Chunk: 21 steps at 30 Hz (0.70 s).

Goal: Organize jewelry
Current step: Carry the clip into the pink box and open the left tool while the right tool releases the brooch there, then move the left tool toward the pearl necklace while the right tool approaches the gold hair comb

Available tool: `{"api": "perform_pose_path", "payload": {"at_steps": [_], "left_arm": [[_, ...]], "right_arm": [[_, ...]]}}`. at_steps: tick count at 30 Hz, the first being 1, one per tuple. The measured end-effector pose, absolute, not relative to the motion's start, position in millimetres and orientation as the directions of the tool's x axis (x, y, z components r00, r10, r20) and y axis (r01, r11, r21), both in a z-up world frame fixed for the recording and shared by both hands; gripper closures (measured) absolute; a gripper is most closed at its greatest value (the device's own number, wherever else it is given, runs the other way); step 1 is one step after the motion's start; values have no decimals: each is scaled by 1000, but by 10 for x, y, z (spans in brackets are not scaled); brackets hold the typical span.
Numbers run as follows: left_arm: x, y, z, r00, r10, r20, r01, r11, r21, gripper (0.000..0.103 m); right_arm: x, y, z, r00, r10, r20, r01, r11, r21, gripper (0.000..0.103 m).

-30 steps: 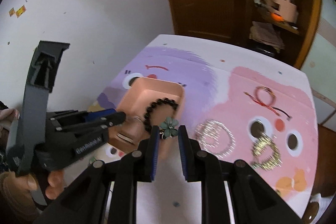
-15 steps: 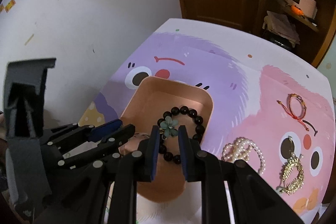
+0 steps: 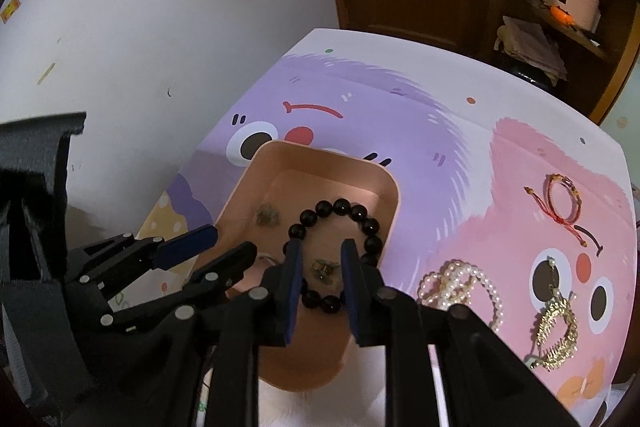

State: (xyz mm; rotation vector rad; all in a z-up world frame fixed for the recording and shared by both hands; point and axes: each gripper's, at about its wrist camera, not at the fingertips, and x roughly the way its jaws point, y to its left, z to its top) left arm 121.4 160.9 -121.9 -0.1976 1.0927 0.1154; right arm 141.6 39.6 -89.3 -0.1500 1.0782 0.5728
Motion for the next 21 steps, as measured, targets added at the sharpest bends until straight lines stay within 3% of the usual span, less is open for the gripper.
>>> {"api": "perform_pose_path", "payload": {"at_steps": [2, 3, 4, 11, 21], "left_arm": [[1186, 1574, -1188, 462, -1, -887, -185, 978, -97, 52], [1162, 1553, -1157, 470, 27, -882, -192, 979, -72, 38], [1142, 1538, -1132, 480, 46, -876, -194, 980, -54, 33], [1027, 1455, -968, 504, 60, -861, -180, 983, -37, 33], [886, 1150, -791, 516, 46, -855, -119, 993, -19, 23]], "right_arm": [[1386, 363, -865, 361, 362, -860, -503, 852, 147, 72], [1366, 341, -848, 370, 361, -856, -501, 853, 143, 70], [1351, 324, -835, 378, 358, -854, -499, 855, 138, 70], [1260, 128, -748, 413, 350, -841, -459, 877, 139, 70], [1041, -281, -610, 486, 305, -819, -376, 919, 119, 70]]}}
